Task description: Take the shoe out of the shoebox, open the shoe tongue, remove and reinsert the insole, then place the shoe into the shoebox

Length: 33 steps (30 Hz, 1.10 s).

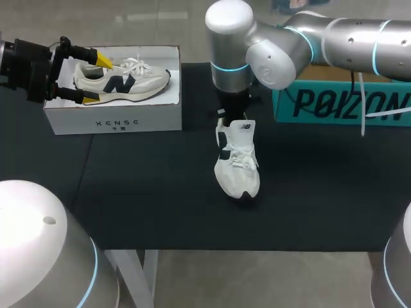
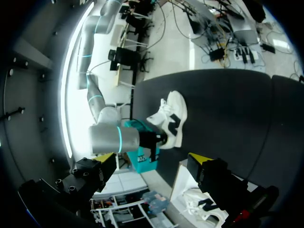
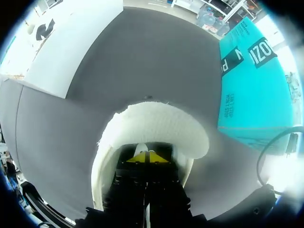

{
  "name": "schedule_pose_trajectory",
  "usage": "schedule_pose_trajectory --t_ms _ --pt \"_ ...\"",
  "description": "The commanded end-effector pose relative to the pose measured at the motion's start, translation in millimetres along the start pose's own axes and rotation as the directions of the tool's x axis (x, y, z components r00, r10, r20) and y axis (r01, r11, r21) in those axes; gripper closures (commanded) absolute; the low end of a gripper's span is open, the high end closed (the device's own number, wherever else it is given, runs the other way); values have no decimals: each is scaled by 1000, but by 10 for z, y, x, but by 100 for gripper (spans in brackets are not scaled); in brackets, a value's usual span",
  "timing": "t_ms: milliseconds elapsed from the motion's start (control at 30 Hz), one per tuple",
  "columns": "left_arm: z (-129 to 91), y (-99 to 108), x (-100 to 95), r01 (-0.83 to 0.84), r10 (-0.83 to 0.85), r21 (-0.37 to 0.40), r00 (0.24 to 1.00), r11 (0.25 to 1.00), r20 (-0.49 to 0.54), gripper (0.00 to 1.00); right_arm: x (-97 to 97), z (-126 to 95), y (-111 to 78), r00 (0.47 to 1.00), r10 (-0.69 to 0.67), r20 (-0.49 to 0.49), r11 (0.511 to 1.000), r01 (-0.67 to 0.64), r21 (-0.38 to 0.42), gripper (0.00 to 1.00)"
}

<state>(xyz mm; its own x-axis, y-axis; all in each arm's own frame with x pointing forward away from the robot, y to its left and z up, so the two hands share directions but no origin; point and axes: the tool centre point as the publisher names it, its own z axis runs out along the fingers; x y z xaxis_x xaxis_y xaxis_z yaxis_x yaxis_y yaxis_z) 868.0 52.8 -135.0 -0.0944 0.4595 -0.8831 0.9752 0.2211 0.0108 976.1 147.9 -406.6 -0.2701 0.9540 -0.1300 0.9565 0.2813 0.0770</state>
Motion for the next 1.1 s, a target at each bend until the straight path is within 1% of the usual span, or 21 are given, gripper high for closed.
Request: schedule_pose_trajectory --t_ms 33,67,200,367,467,567,833,867,933,1000,1100 --pt "3 -1 -2 0 0 0 1000 1000 -4 0 41 3 19 1000 0 9 1000 0 15 100" --pt "3 -1 -2 0 0 0 1000 1000 -4 0 27 -30 3 1000 9 24 1000 -9 9 100" --pt "3 -1 -2 0 0 0 1000 1000 -4 0 12 -273 -96 999 49 7 999 -49 -12 100" --pt "3 -1 -2 0 0 0 1000 1000 -4 0 47 -532 -259 993 117 -29 993 -117 21 100" --pt "3 -1 -2 0 0 0 1000 1000 -4 0 75 -597 -338 992 124 -27 991 -122 55 100" --pt "3 -1 -2 0 0 0 1000 1000 -4 0 132 -669 -415 992 121 -29 990 -119 70 100" --pt "3 -1 -2 0 0 0 1000 1000 -4 0 166 -716 -481 990 137 -35 987 -133 93 100" --pt "3 -1 -2 0 0 0 1000 1000 -4 0 166 -717 -483 990 137 -34 987 -133 95 79" --pt "3 -1 -2 0 0 0 1000 1000 -4 0 162 -704 -487 990 135 -34 987 -131 96 61" --pt "3 -1 -2 0 0 0 1000 1000 -4 0 157 -674 -486 990 135 -34 987 -131 97 53" --pt "3 -1 -2 0 0 0 1000 1000 -4 0 150 -595 -472 992 123 -29 989 -120 86 53"
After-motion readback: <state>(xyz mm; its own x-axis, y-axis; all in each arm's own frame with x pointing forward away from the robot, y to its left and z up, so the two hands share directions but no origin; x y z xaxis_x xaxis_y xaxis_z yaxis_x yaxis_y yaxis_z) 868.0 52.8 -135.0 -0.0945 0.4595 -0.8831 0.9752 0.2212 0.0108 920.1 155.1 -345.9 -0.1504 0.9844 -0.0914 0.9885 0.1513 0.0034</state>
